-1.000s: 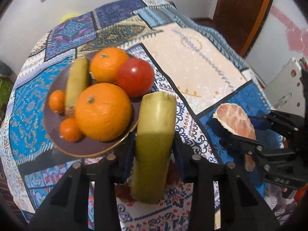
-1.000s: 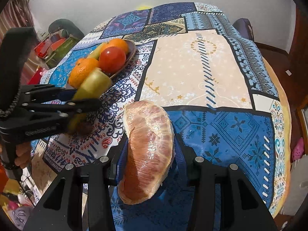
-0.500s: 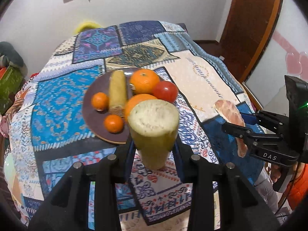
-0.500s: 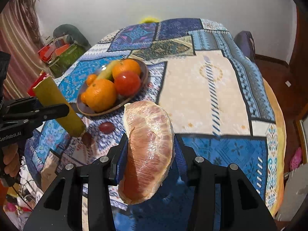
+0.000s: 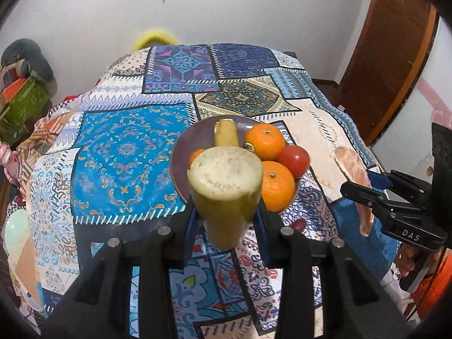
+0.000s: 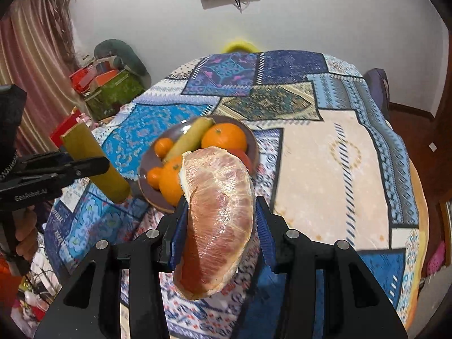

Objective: Organize fruits
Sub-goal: 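Carry the cucumber toward the plate with the left tool while the right tool lowers the pomelo onto it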

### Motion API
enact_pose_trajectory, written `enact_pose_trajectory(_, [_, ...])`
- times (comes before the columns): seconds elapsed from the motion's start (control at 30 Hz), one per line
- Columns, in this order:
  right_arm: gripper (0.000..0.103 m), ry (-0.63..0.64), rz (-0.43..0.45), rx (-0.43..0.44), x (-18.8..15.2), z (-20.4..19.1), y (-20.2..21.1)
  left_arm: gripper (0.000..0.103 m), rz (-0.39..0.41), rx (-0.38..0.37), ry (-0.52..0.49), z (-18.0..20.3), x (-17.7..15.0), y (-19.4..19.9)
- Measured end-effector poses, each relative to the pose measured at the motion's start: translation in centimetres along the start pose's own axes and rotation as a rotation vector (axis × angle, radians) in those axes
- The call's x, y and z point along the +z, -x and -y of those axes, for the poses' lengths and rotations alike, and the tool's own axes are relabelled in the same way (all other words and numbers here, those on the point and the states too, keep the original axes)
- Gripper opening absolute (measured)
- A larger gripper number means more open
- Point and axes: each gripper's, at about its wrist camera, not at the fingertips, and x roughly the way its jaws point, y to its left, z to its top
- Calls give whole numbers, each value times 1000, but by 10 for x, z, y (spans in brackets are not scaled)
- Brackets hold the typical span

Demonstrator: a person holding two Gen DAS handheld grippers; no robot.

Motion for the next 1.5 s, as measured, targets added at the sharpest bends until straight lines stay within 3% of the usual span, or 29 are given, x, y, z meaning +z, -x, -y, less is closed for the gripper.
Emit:
enact_pose_trajectory(0.63, [42, 0, 27, 24, 37, -15, -32, 36, -23, -14, 53, -33, 23, -50])
enact_pose_trajectory(1.0, [42, 17, 29, 30, 59, -23, -52, 36, -6, 2, 24, -31, 34, -66])
enact_pose_trajectory(1.37, [42, 25, 7, 50, 75, -35, -84, 36, 10, 3, 65, -44, 42, -72])
enact_pose_trajectory(1.5, [42, 17, -13, 51, 78, -37, -99, 36, -5, -43, 88, -49, 42, -76])
